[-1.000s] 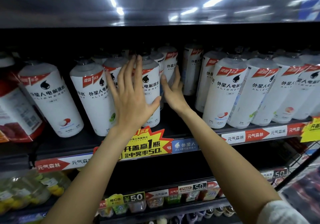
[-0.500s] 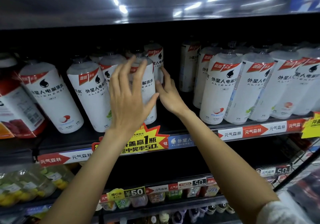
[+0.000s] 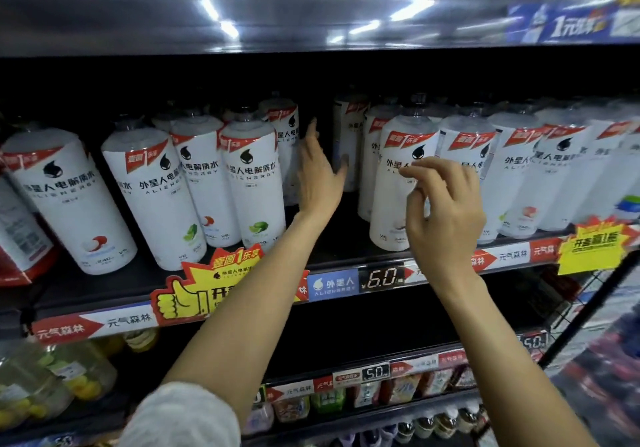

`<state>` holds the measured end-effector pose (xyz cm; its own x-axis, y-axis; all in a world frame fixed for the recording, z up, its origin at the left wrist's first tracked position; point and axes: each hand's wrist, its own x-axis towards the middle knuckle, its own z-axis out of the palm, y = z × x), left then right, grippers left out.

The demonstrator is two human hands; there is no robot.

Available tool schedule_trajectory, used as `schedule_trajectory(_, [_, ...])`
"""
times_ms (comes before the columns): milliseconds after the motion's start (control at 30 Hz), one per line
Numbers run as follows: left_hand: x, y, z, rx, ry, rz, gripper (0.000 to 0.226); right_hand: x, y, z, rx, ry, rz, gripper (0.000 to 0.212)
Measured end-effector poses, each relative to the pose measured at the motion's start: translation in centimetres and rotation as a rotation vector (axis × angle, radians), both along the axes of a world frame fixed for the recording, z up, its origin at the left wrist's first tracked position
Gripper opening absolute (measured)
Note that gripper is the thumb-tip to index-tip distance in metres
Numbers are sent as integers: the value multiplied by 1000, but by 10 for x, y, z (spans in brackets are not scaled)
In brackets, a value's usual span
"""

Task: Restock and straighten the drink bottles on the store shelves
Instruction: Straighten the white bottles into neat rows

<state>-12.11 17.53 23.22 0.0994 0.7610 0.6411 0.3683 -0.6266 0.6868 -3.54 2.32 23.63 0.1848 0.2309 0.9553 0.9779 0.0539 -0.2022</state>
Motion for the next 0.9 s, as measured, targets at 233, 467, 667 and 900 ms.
schedule_trajectory(233, [25,29,2,-53,126,26,91,11,6,-9,-14,5,-47,23])
schedule_trajectory(467, [36,49,5,-166,60,-179,92,7,25,-8,-10,81,-14,34])
schedule_trajectory(667, [30,42,4,-173,105,-169,86,4,32,-9,-9,47,-60,51])
schedule_trajectory(900, [24,-6,8,-241,69,-37,87,7,24,-4,-49,70,18,48])
